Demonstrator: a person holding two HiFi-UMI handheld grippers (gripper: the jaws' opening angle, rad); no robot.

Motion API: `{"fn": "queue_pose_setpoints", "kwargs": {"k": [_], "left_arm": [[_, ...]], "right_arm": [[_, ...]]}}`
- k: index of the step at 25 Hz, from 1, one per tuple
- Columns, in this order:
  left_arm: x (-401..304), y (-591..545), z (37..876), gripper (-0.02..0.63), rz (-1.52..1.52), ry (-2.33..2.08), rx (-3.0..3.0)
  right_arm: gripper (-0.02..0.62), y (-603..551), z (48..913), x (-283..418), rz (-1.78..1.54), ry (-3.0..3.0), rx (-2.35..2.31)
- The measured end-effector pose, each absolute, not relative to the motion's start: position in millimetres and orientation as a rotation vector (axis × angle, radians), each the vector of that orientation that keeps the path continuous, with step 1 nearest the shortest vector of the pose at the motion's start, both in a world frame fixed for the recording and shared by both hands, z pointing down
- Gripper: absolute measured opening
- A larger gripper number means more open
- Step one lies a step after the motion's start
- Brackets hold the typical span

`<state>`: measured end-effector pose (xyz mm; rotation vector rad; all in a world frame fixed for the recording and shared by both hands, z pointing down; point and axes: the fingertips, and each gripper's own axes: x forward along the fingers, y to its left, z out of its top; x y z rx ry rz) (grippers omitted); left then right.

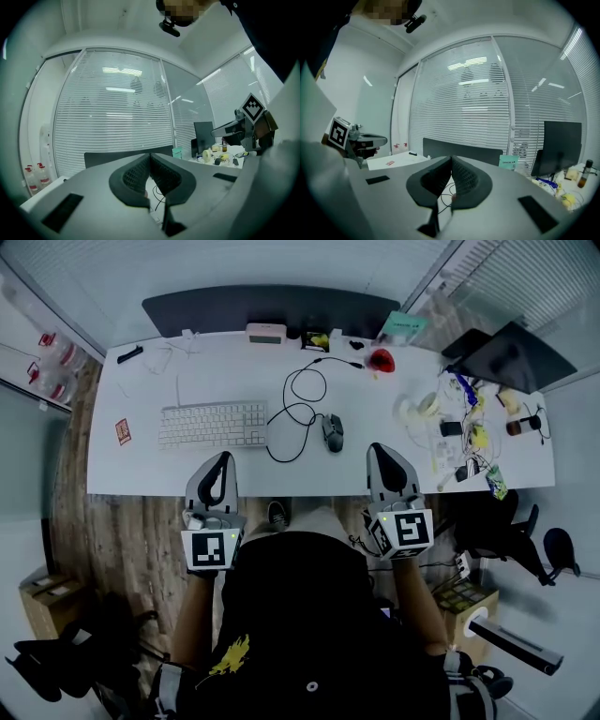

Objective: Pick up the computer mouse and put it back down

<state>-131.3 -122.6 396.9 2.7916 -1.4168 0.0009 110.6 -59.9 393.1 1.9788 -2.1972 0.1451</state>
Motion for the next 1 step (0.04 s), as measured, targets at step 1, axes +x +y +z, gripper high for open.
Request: {"fn": "queue_pose_setpoints", "kwargs": {"k": [1], "left_arm": [[-132.0,-123.8,396.7,0.014,-0.004,-1.42,2.788]], "right_arm": [[0.014,-60.9,394.0,110.1,0.144,-2.198,1.971]]}}
